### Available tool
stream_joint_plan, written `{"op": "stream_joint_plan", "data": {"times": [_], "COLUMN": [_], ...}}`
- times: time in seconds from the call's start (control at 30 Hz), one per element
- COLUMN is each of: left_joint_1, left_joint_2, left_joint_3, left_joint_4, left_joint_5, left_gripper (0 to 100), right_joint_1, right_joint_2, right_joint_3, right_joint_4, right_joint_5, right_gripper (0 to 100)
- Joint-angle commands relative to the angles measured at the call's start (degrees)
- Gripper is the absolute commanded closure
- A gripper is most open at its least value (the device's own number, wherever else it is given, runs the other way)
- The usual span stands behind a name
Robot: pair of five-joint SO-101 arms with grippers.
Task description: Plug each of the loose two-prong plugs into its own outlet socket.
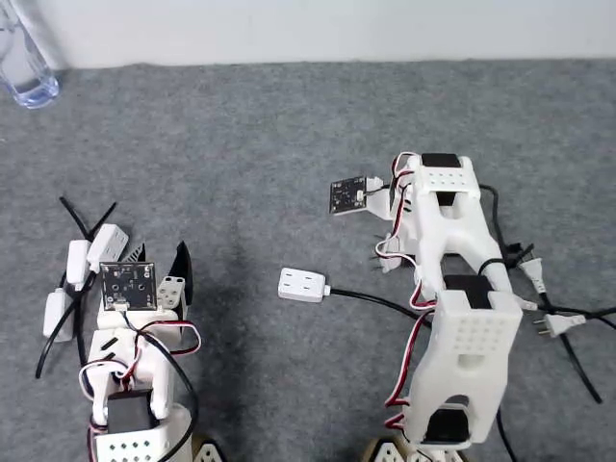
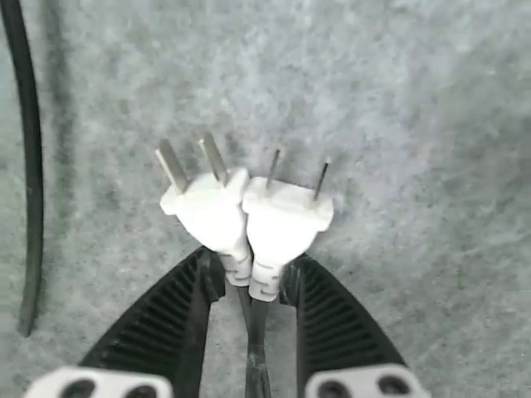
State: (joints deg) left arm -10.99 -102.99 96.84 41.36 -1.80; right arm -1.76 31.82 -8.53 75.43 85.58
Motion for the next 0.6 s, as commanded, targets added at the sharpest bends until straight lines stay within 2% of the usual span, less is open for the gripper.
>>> {"op": "stream_joint_plan", "data": {"times": [0.0,0.4,0.57], "left_joint_1": [0.70,0.70,0.70], "left_joint_2": [-0.79,-0.79,-0.79], "left_joint_3": [-0.48,-0.48,-0.48], "left_joint_4": [-0.70,-0.70,-0.70], "left_joint_5": [-0.44,-0.44,-0.44], "left_gripper": [82,82,82], "right_joint_1": [-1.10,0.04,4.44], "right_joint_2": [-5.23,-16.31,-19.03], "right_joint_3": [-2.99,-3.16,-5.36], "right_joint_4": [4.09,10.51,13.93], "right_joint_5": [-1.14,-1.49,-1.14], "right_gripper": [99.1,99.1,99.1]}}
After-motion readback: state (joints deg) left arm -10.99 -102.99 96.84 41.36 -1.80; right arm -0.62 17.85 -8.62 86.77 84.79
